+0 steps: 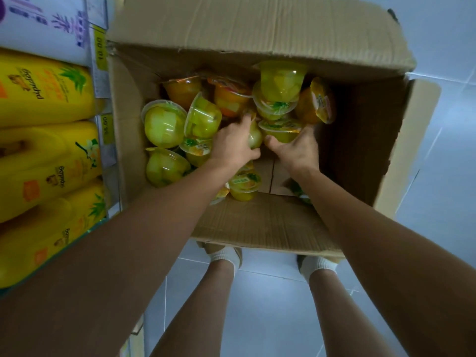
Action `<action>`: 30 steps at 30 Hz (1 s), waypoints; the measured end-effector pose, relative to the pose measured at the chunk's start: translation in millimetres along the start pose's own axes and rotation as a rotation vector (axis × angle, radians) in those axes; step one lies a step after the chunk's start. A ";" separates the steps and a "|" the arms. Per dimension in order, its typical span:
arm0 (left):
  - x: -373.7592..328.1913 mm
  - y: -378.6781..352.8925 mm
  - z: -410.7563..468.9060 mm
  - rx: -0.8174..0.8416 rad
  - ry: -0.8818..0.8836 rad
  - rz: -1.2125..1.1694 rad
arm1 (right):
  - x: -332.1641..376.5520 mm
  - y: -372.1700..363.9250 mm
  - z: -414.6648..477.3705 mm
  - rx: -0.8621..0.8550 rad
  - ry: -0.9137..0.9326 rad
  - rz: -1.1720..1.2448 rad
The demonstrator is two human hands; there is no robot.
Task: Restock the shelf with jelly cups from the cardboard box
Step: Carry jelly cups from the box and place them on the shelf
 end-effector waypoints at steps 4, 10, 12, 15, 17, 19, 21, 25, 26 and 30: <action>-8.9 21.9 -33.6 -0.020 -0.025 -0.093 | 10.1 27.6 -27.7 -0.003 0.011 0.027; -26.0 83.6 -98.9 -0.017 -0.024 -0.128 | 41.2 73.9 -94.2 0.034 0.048 0.040; -36.0 106.2 -123.8 -0.011 -0.042 -0.114 | 56.9 93.8 -118.1 0.041 0.057 0.047; -55.4 143.1 -163.6 -0.008 -0.101 -0.189 | 88.6 125.8 -155.6 0.081 0.081 0.091; -68.7 171.4 -189.7 -0.020 -0.142 -0.247 | 113.8 146.9 -180.9 0.142 0.113 0.115; -82.3 199.8 -215.1 -0.027 -0.173 -0.301 | 141.3 174.4 -208.6 0.180 0.132 0.156; -95.3 225.1 -238.2 -0.041 -0.206 -0.314 | 170.6 203.0 -235.5 0.208 0.192 0.175; -128.2 272.7 -282.6 -0.049 -0.293 -0.236 | 213.7 259.1 -286.2 0.231 0.248 0.245; -137.4 285.4 -294.0 -0.049 -0.318 -0.206 | 217.5 271.9 -297.2 0.232 0.223 0.277; -171.8 341.2 -348.0 -0.056 -0.414 -0.193 | 227.5 316.0 -351.4 0.290 0.118 0.459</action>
Point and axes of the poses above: each hand's wrist, its own z-axis towards the middle knuckle, its own y-axis out of the back of the hand, x = y × z, the point moved 10 cm from there along z, towards the middle knuckle, and after that the axes turned 3 degrees about z, right-handed, at the moved point
